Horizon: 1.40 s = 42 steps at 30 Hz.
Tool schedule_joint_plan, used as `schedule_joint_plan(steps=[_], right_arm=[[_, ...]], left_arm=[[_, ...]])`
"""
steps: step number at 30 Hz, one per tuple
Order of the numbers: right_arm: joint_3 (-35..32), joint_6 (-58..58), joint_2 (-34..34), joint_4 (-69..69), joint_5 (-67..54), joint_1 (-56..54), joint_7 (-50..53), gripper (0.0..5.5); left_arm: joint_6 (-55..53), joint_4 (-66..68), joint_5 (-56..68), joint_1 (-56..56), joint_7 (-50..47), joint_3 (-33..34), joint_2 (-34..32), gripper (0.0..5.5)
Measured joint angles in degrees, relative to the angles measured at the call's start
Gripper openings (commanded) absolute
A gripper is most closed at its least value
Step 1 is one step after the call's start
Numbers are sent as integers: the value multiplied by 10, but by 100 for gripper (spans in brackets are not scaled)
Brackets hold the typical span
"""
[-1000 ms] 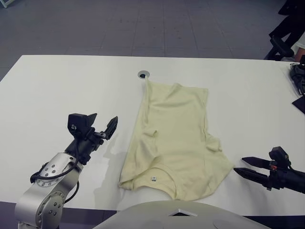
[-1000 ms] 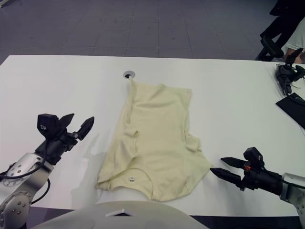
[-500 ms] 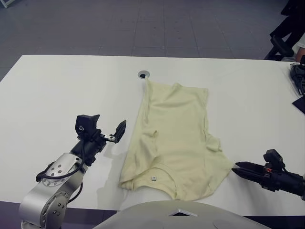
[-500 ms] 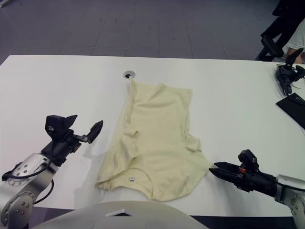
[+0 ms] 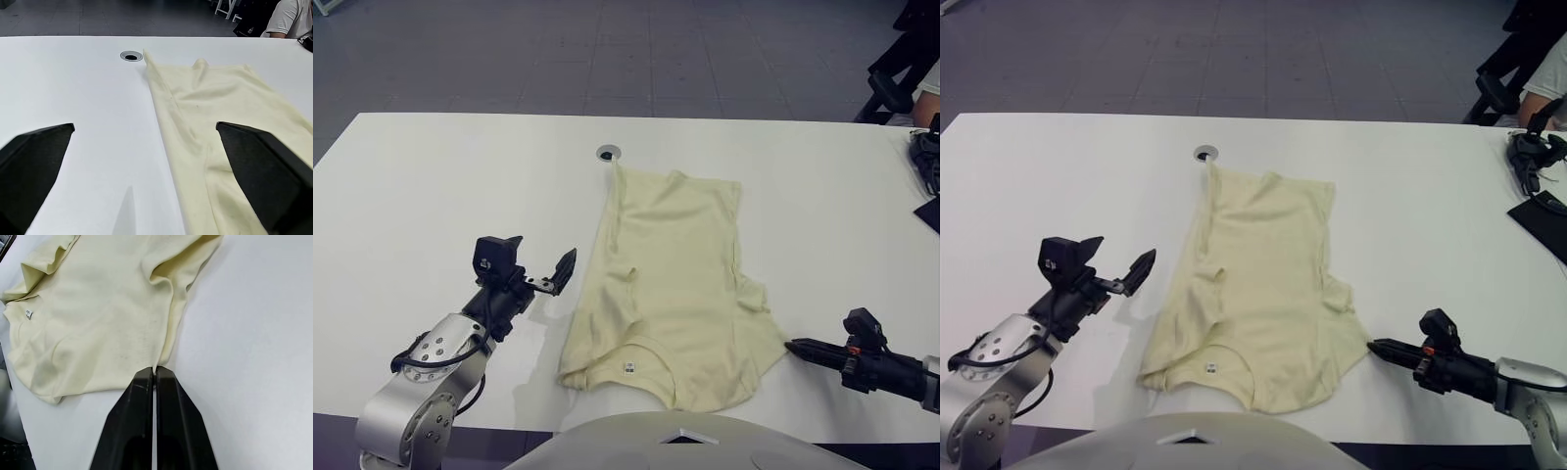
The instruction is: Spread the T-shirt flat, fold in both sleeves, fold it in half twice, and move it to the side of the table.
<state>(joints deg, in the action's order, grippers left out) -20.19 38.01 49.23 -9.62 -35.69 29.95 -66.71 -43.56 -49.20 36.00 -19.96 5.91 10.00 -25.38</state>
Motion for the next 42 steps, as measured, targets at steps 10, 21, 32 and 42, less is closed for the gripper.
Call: schedule_joint_plan(steps=[10, 21, 32, 42], right_arm=[[-32, 100, -1, -105, -140, -59, 6, 1], [109, 55, -68, -165, -94, -98, 70, 26], [94, 51, -76, -161, -104, -92, 103, 189], [23, -328, -97, -39, 114, -92, 162, 361]], left_arm=[[1, 3, -5, -6, 19, -2, 1, 540], [6, 12, -17, -14, 33, -9, 1, 540], [42, 23, -78, -18, 75, -47, -18, 540], [322, 100, -318, -118, 157, -48, -166, 540]])
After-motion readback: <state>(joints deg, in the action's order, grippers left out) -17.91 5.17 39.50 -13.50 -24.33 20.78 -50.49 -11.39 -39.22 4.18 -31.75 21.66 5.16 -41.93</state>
